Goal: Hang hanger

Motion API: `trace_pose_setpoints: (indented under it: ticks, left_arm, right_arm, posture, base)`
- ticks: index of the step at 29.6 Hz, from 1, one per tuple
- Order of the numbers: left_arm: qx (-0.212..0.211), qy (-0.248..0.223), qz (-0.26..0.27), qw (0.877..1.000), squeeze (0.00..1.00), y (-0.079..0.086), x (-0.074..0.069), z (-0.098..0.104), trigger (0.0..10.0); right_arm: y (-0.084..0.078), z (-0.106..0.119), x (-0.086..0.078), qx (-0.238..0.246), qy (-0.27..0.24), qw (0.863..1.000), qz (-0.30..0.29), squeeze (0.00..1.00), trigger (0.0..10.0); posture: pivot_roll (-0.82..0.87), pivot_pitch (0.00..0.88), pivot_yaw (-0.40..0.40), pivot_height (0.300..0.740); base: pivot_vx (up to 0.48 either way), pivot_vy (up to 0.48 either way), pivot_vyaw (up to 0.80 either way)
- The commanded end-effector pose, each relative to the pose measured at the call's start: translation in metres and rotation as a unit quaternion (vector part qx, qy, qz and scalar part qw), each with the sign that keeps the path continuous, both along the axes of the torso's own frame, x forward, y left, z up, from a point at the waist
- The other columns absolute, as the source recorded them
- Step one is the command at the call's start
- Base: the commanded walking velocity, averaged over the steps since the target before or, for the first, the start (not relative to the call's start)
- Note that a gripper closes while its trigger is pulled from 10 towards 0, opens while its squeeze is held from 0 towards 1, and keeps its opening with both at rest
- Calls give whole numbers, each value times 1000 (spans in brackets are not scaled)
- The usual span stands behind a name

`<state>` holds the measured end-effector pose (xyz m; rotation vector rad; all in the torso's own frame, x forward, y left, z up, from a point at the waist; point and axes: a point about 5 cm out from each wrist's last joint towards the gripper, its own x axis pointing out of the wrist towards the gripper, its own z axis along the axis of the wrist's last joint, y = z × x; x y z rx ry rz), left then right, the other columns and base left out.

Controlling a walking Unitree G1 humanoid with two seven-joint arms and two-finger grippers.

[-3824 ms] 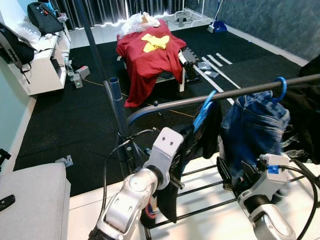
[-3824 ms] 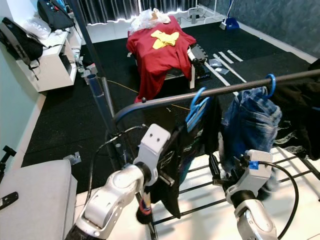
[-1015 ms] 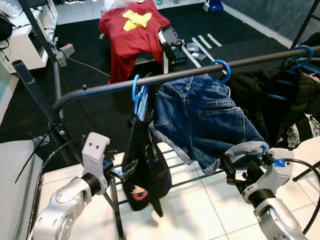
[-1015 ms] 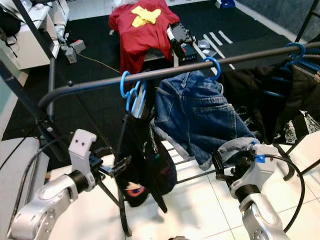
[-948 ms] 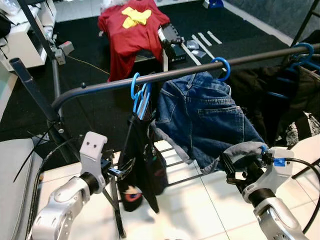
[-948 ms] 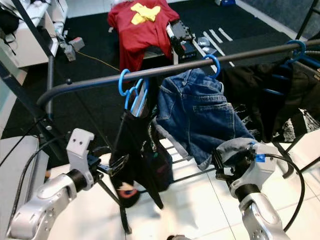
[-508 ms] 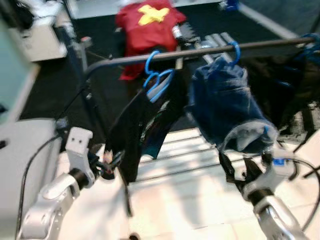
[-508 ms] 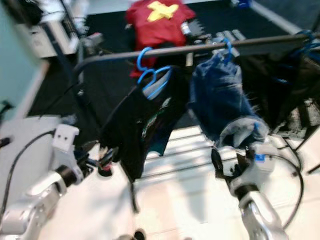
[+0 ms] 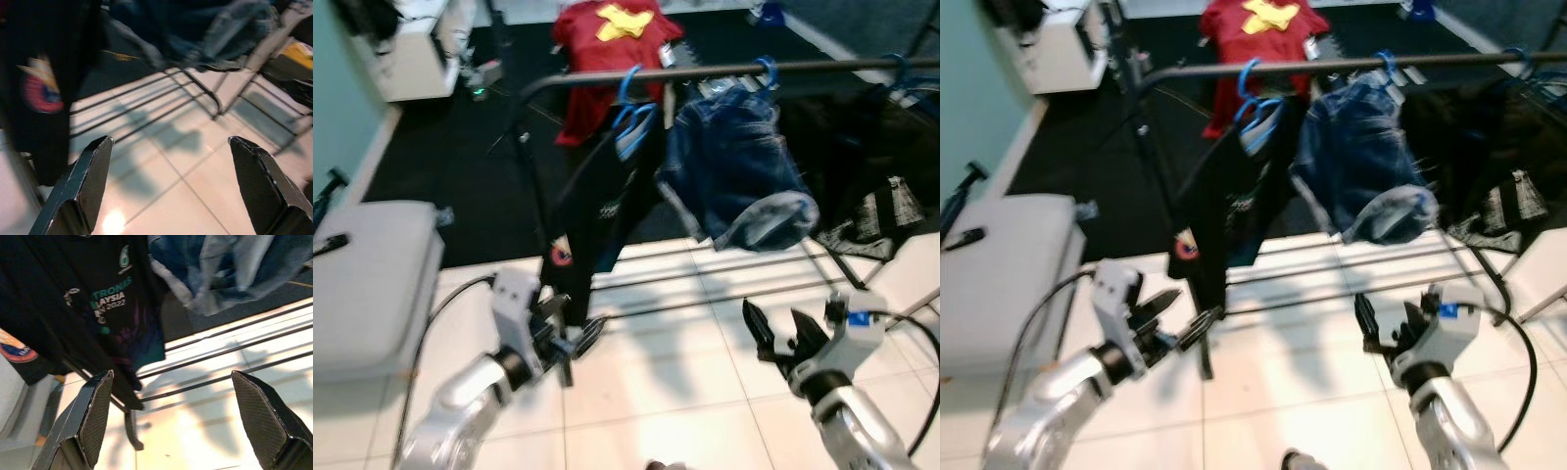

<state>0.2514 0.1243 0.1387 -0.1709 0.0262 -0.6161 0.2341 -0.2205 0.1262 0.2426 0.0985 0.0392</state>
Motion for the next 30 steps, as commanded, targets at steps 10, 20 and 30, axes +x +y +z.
trace_pose_setpoints:
  ticks: [10, 20, 30]
  left_arm:
    - [-27, 3, -23, 999, 0, -24, 0, 3, 10000]
    - [-25, -3, -22, 999, 0, -26, 6, 7, 10000]
    - [-29, -24, -33, 999, 0, -33, 13, 21, 10000]
  right_arm:
    - [2, 0, -2, -21, 0, 1000, -3, 0, 10000]
    - [4, 0, -2, -25, -1, 1000, -1, 0, 10000]
    - [7, 0, -3, -24, 0, 1000, 4, 0, 10000]
  posture:
    - [-142, 173, 53, 740]
    - [-150, 167, 64, 740]
    - [-132, 158, 53, 740]
  base:
    - [0, -455, 0]
    - [0, -425, 0]
    - [0, -25, 0]
